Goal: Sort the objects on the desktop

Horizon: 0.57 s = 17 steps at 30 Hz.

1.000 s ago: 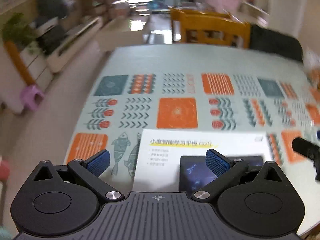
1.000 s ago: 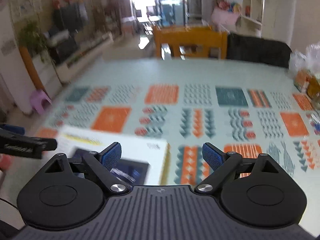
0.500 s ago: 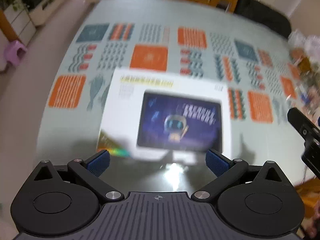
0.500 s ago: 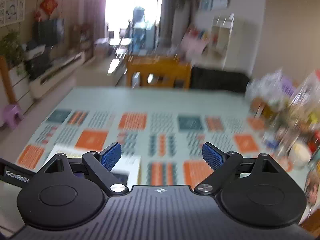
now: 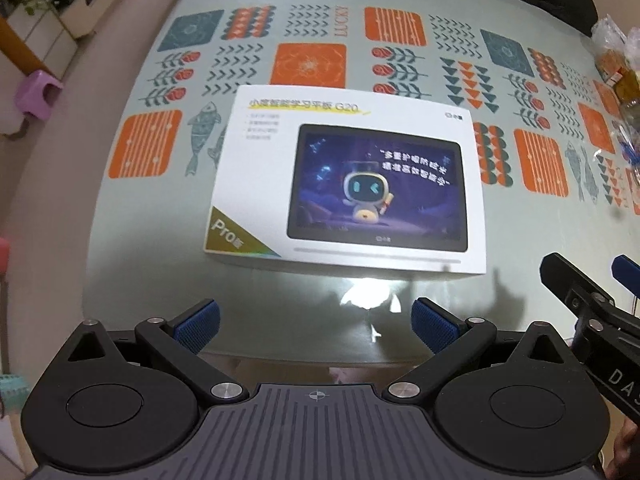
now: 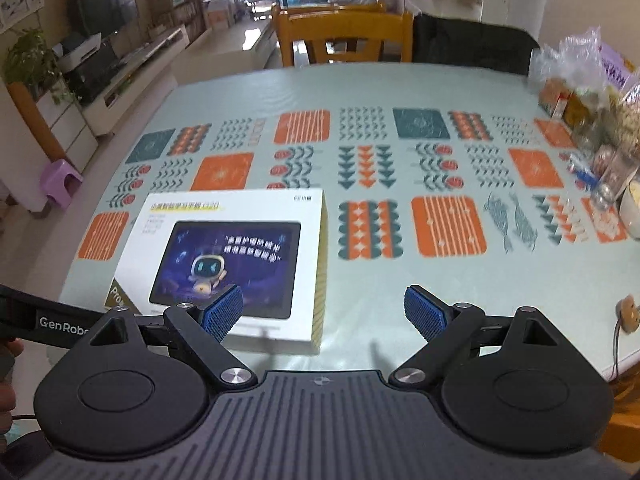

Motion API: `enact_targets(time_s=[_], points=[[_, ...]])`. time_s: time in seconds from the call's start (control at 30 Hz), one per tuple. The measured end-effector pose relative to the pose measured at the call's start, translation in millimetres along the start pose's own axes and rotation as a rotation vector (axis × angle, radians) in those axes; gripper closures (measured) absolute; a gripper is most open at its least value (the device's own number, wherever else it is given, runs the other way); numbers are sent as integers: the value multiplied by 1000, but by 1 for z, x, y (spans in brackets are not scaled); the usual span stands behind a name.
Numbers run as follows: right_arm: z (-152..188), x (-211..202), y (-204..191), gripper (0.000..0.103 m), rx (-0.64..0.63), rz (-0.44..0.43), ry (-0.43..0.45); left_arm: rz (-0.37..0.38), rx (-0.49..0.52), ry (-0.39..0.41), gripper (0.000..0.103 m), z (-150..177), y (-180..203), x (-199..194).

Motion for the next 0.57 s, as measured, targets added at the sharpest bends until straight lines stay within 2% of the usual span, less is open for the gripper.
enact_targets(time_s=[0.57], points=[[0,0,-3,0,5,-21,1,-14,8,59,0,-7,-2,-10]])
Point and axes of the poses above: each gripper's, at about its wrist camera, not at the fingertips, and x roughly the way its jaws point, y to its right, z to its underside, the point moved 9 cm from there along x, roughly the way its jaws point, and after that the axes turned 11 degrees about y, right-handed, at the moved point
